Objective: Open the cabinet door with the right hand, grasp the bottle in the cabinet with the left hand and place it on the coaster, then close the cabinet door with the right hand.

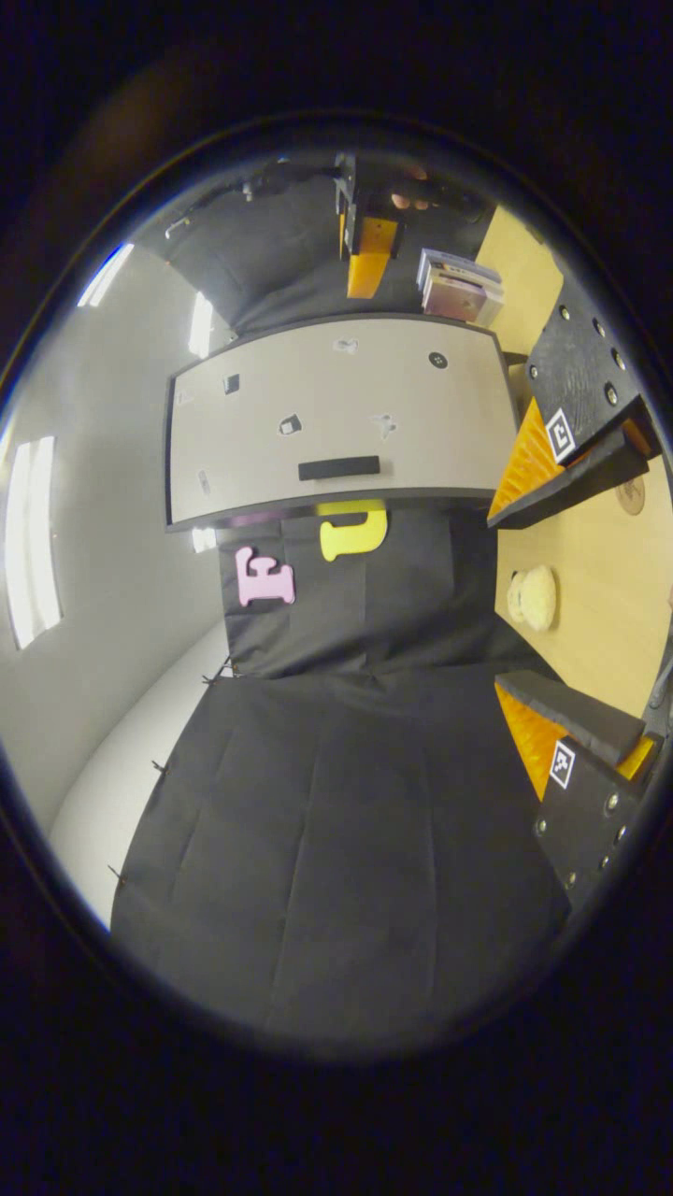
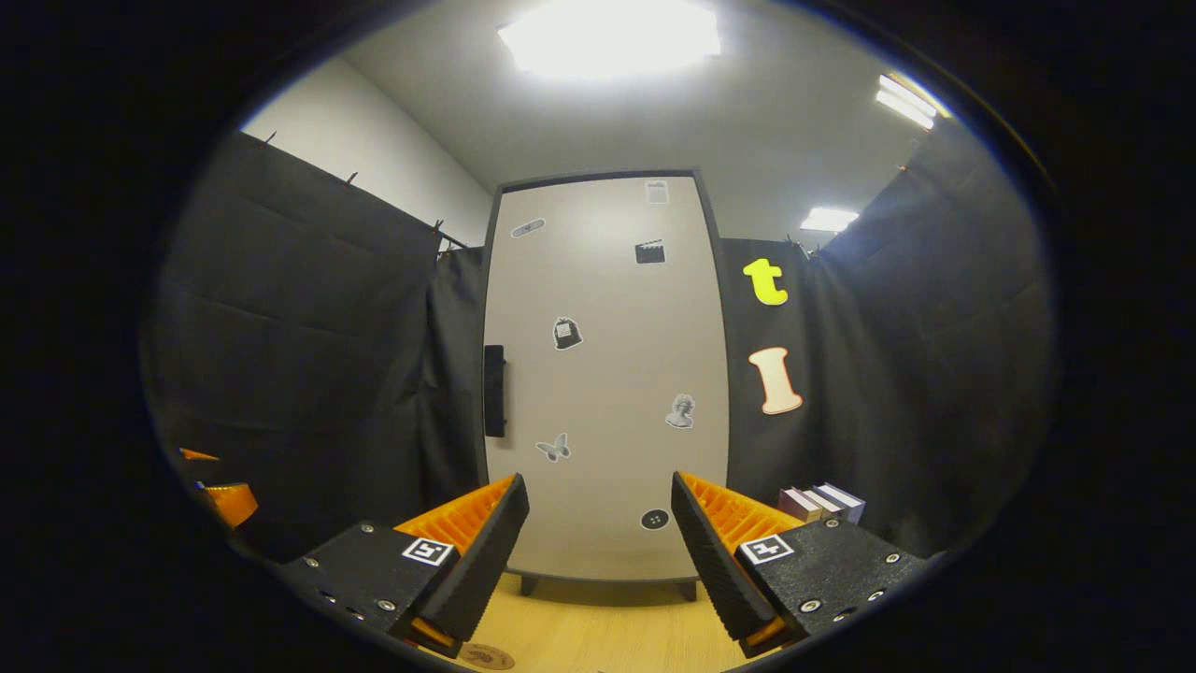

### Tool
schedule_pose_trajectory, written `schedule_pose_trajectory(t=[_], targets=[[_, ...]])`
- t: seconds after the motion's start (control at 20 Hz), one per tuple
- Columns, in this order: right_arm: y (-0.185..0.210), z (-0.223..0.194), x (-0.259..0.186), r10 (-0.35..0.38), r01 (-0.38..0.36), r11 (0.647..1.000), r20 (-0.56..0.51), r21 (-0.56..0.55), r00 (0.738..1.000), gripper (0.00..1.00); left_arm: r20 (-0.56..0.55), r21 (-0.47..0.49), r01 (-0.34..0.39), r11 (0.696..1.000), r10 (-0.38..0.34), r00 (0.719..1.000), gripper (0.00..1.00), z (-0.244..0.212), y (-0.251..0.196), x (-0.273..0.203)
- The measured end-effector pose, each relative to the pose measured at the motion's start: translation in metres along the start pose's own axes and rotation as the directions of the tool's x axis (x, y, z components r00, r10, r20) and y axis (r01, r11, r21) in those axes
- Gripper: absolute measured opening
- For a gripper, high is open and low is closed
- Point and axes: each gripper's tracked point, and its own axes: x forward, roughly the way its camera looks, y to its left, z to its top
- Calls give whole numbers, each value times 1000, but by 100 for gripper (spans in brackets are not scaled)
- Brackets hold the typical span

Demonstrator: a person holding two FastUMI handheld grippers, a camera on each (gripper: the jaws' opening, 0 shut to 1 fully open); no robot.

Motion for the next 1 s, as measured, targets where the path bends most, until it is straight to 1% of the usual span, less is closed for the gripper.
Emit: schedule_pose_trajectory(t=[0.05, 0.1, 0.15, 0.2, 0.25, 0.3, 0.35, 0.4, 0.7, 0.8, 0.85, 1.0], targets=[[9, 1, 8, 16, -16, 1000, 0, 2, 1000, 95, 4, 4, -14, 1000, 14, 1000, 91, 1, 7, -1], [15, 3, 15, 30, -30, 1000, 0, 6, 1000, 95, 6, 6, -29, 1000, 29, 1000, 94, 3, 14, -3], [26, 4, 24, 45, -45, 999, -1, 8, 999, 95, 5, 7, -42, 999, 42, 999, 94, 1, 20, -4], [33, 5, 32, 58, -58, 998, -8, 7, 998, 95, 1, 10, -57, 998, 57, 998, 89, -1, 27, -5], [40, 8, 39, 69, -69, 998, -9, 4, 998, 95, -4, 13, -71, 997, 72, 997, 91, -3, 33, -7], [46, 11, 46, 77, -77, 997, -6, -1, 997, 95, -8, 15, -84, 996, 84, 996, 89, -5, 38, -8], [52, 14, 53, 84, -84, 996, 0, -7, 996, 95, -11, 16, -95, 995, 95, 995, 89, -6, 42, -8], [58, 18, 60, 89, -89, 996, 8, -14, 996, 95, -13, 14, -106, 994, 106, 994, 94, -6, 48, -11], [95, 35, 112, 119, -118, 992, 10, -46, 993, 95, -21, -3, -156, 988, 156, 988, 94, -11, 71, -25], [106, 35, 130, 125, -125, 991, -2, -50, 992, 95, -24, -6, -166, 986, 166, 986, 94, -14, 78, -29], [111, 36, 140, 124, -125, 991, -8, -52, 992, 95, -23, -5, -172, 985, 171, 985, 91, -15, 80, -28], [122, 33, 171, 121, -122, 991, -25, -53, 992, 95, -21, -5, -187, 982, 187, 982, 91, -15, 86, -31]])
